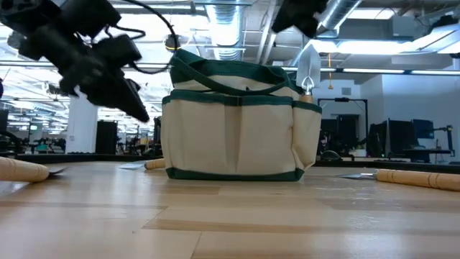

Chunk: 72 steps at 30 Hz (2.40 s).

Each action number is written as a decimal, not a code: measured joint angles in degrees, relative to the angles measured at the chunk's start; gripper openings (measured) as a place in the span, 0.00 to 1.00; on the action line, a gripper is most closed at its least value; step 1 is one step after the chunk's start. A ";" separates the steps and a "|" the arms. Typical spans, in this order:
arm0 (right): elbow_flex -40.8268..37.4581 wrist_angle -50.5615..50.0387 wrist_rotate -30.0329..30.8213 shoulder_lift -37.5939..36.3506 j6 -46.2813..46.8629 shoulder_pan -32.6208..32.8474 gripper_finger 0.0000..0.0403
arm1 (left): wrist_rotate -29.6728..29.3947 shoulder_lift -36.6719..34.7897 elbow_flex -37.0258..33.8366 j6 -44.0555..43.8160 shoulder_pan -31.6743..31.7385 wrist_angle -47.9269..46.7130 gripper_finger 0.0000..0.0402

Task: Pick & Place Garden tools in Gardening bag
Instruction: Put the brown trowel into the gardening bag

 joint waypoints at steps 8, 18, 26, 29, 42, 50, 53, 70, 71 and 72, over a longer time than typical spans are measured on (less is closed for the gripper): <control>0.65 4.78 -3.92 6.66 -8.24 -2.83 0.00 | 9.15 -8.75 -0.02 2.63 4.46 -7.36 0.01; 2.87 6.12 -5.68 6.30 -11.14 -2.84 0.00 | 8.82 3.26 5.64 12.90 10.01 -7.80 0.01; 2.89 3.24 -5.80 6.33 -11.20 -2.84 0.00 | 8.66 14.93 12.48 14.70 12.22 -8.25 0.01; 2.86 0.87 -5.83 6.33 -11.20 -2.75 0.00 | 8.45 16.44 13.24 14.51 12.36 -10.61 0.04; 2.86 -1.75 -5.83 6.33 -11.77 -2.75 0.00 | 11.30 18.52 13.29 17.46 12.31 -11.94 0.29; 2.86 -1.85 -5.83 6.34 -11.75 -2.73 0.00 | 12.04 21.43 13.29 17.46 13.39 -11.65 0.43; 2.86 -1.84 -5.83 6.35 -11.77 -2.68 0.00 | 11.26 24.83 13.29 17.61 14.58 -11.22 0.45; 2.82 -1.87 -5.83 6.33 -12.67 -2.68 0.00 | 14.81 28.31 13.25 17.11 18.63 -6.26 0.24; 2.82 -1.87 -5.83 6.33 -12.69 -2.68 0.00 | 15.00 28.31 13.25 17.07 18.63 -6.33 0.22; 2.82 -1.87 -5.83 6.33 -12.69 -2.68 0.00 | 15.03 28.30 13.25 16.95 18.63 -6.38 0.19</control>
